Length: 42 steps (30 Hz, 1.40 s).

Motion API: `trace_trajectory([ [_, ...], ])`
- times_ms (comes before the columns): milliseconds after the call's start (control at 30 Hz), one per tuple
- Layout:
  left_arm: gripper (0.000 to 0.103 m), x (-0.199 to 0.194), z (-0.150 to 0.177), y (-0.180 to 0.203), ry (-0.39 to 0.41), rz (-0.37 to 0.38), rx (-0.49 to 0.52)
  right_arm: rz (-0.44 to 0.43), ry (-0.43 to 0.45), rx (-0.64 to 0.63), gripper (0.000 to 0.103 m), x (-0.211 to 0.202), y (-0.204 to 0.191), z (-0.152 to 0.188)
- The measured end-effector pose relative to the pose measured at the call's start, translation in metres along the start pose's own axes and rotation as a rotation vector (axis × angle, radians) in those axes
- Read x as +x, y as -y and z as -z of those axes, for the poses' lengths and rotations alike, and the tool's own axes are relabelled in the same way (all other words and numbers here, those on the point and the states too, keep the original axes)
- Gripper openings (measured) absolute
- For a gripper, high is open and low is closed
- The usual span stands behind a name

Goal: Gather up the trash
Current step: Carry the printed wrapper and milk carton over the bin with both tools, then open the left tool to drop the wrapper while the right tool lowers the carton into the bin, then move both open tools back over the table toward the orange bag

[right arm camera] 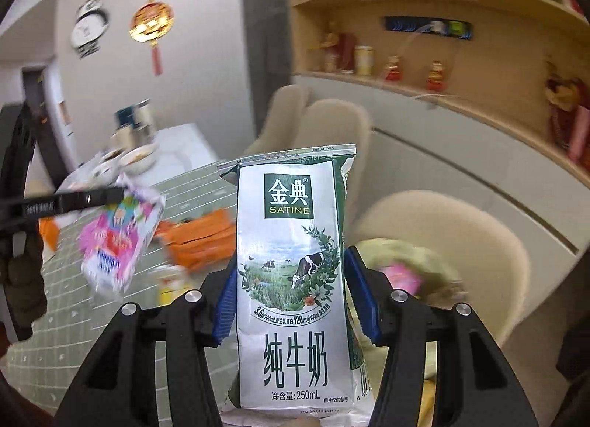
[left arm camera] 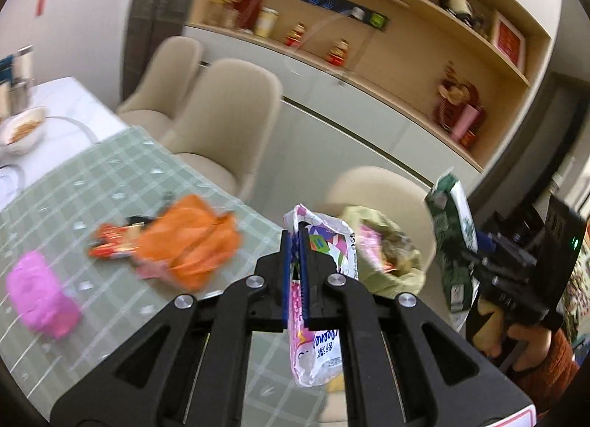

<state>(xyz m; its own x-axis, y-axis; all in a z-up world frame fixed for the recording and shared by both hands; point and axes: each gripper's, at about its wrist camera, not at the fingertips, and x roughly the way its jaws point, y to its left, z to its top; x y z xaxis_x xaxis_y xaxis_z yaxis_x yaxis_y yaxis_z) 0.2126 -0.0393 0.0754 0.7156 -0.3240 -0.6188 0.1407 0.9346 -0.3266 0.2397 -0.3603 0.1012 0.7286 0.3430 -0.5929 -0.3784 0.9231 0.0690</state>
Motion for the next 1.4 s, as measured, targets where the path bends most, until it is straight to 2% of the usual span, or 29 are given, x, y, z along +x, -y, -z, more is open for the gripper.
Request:
trace_trajectory([
  [200,0.003,0.082,-0.015,0.067,-0.065,0.104,0.050,0.129,0.016,0.048,0.051,-0.010,0.086,-0.007],
  [267,0.003,0.113,-0.018,0.091,-0.085,0.137,0.068,0.153,0.012,0.066,0.051,-0.009,0.107,-0.005],
  [433,0.003,0.178,-0.023,0.132,-0.117,0.165,0.103,0.169,-0.015,0.103,0.051,0.008,0.141,-0.002],
  [500,0.010,0.199,-0.023,0.140,-0.123,0.165,0.101,0.163,-0.029,0.108,0.051,0.018,0.149,0.000],
  [533,0.022,0.211,-0.023,0.142,-0.135,0.152,0.097,0.158,-0.034,0.107,0.051,0.023,0.152,0.001],
  [567,0.029,0.219,-0.024,0.141,-0.147,0.141,0.086,0.149,-0.040,0.105,0.051,0.030,0.155,0.001],
  [633,0.030,0.227,-0.025,0.136,-0.162,0.128,0.046,0.125,-0.041,0.101,0.051,0.038,0.155,0.003],
  [833,0.035,0.203,-0.019,0.103,-0.160,0.046,-0.035,0.059,-0.023,0.073,0.051,0.075,0.146,0.003],
  [1000,0.035,0.166,0.006,0.065,-0.177,-0.052,-0.094,0.027,-0.021,0.057,0.051,0.116,0.129,0.009],
  [1100,0.036,0.145,0.020,0.047,-0.184,-0.098,-0.116,0.008,-0.057,0.065,0.052,0.135,0.120,0.022],
  [1167,0.041,0.135,0.029,0.037,-0.179,-0.122,-0.124,-0.018,-0.079,0.077,0.053,0.142,0.114,0.034],
  [1400,0.041,0.106,0.054,-0.004,-0.189,-0.194,-0.192,0.020,-0.102,0.089,0.053,0.135,0.095,0.057],
])
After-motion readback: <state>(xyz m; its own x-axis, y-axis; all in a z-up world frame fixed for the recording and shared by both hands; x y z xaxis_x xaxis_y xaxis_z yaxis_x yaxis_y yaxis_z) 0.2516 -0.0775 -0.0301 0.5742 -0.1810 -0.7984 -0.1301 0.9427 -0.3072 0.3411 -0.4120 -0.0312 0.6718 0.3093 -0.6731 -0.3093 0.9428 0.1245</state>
